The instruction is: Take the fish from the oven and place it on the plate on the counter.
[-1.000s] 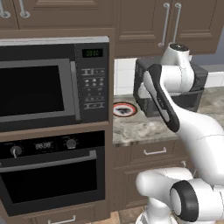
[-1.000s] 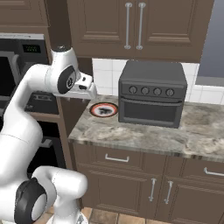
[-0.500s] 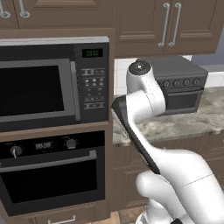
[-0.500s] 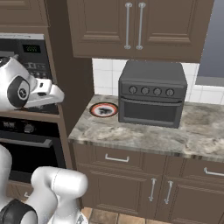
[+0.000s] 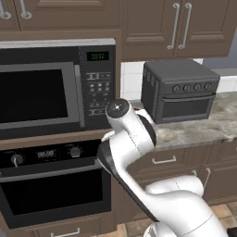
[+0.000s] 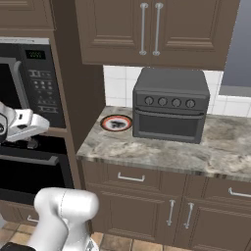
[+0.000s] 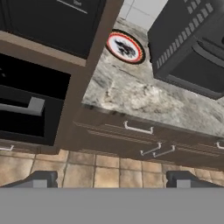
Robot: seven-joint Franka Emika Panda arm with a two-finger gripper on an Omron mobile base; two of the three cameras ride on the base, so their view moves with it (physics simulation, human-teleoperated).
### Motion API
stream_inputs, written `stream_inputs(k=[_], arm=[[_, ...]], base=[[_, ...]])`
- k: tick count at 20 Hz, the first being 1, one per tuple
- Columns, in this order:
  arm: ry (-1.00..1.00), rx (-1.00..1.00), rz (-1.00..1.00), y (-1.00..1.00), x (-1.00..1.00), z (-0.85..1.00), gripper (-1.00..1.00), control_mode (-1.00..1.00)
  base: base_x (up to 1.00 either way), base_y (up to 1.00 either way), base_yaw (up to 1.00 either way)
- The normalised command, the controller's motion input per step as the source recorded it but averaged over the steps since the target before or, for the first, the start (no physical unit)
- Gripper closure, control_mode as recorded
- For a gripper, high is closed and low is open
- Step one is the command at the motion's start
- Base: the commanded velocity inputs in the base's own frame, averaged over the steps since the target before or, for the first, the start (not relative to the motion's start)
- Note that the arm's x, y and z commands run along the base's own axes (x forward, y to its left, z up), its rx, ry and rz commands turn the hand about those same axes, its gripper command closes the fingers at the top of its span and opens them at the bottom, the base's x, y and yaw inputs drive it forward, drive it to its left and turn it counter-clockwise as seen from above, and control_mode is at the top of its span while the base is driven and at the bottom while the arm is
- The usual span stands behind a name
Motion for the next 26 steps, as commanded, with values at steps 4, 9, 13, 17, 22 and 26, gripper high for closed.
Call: stream_inputs(k=[4,9,13,17,22,26], arm=[[0.0,-0.03,0.0,0.32,-0.04,-0.41,-1.0,-1.0],[0.0,-0.01,0.0,0.25,-0.02,-0.26,-1.0,-1.0],[-0.02,-0.05,0.01,0.41,-0.08,-0.16,-1.0,-1.0],[-0.06,-0.08,0.06,0.52,-0.05,-0.1,-1.0,-1.0],[-0.01,-0.07,0.05,0.41,0.0,-0.2,-1.0,-1.0],[0.0,-0.03,-0.03,0.5,0.0,-0.32,-1.0,-1.0]], base=[[0.0,0.0,0.0],[0.0,0.0,0.0],[0.0,0.0,0.0],[0.0,0.0,0.0],[0.0,0.0,0.0],[0.0,0.0,0.0]])
